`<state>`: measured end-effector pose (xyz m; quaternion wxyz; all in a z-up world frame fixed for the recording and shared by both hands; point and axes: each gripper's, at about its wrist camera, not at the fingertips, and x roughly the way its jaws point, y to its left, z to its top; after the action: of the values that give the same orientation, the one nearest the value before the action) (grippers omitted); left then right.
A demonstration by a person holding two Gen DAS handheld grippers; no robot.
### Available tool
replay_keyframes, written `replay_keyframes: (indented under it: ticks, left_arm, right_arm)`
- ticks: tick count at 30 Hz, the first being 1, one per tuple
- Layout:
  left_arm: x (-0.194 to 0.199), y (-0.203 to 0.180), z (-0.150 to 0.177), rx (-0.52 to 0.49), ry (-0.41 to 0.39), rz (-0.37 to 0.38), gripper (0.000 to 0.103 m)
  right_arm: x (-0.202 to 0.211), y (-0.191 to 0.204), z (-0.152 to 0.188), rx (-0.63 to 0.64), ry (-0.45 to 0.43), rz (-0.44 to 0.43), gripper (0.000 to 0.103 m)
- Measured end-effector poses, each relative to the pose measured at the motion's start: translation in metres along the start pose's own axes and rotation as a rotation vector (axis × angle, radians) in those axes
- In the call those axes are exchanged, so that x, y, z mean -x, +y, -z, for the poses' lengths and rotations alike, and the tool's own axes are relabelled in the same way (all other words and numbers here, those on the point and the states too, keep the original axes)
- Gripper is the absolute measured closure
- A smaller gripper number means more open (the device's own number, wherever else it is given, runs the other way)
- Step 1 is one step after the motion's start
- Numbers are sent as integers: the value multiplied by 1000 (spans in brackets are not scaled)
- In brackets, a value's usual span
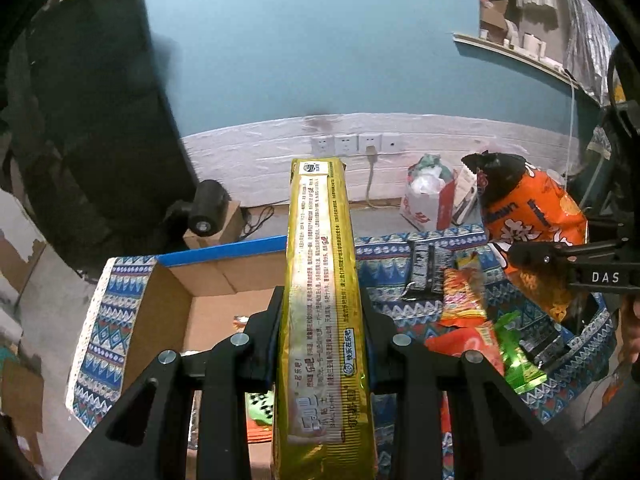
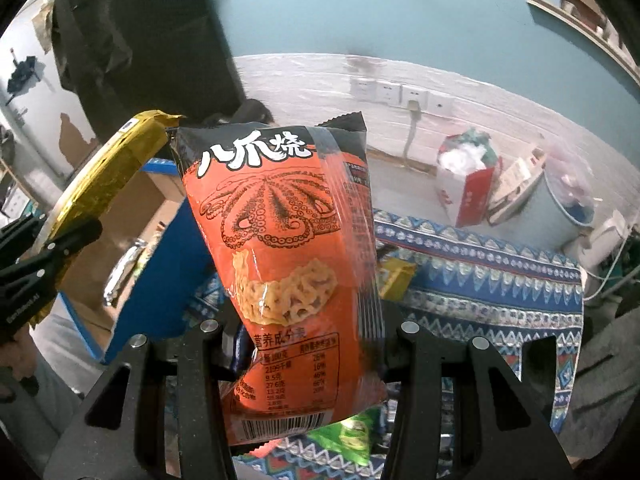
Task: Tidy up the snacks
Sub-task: 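Carry the yellow wafer bar into the box and release it with the left tool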
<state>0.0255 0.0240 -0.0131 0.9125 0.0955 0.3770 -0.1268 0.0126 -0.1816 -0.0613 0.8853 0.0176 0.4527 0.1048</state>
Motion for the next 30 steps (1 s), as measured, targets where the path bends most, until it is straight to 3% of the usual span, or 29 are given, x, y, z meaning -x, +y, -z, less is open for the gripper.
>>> replay_keyframes:
  ticks: [19, 30]
  left_arm:
    - [-7, 75, 34, 116, 53, -91, 71]
    - [-30, 120, 62, 201, 130, -134, 71]
  right_arm:
    - [-38, 83, -26, 120, 36, -72, 57]
    - [-55, 123, -33, 159, 65, -104, 57]
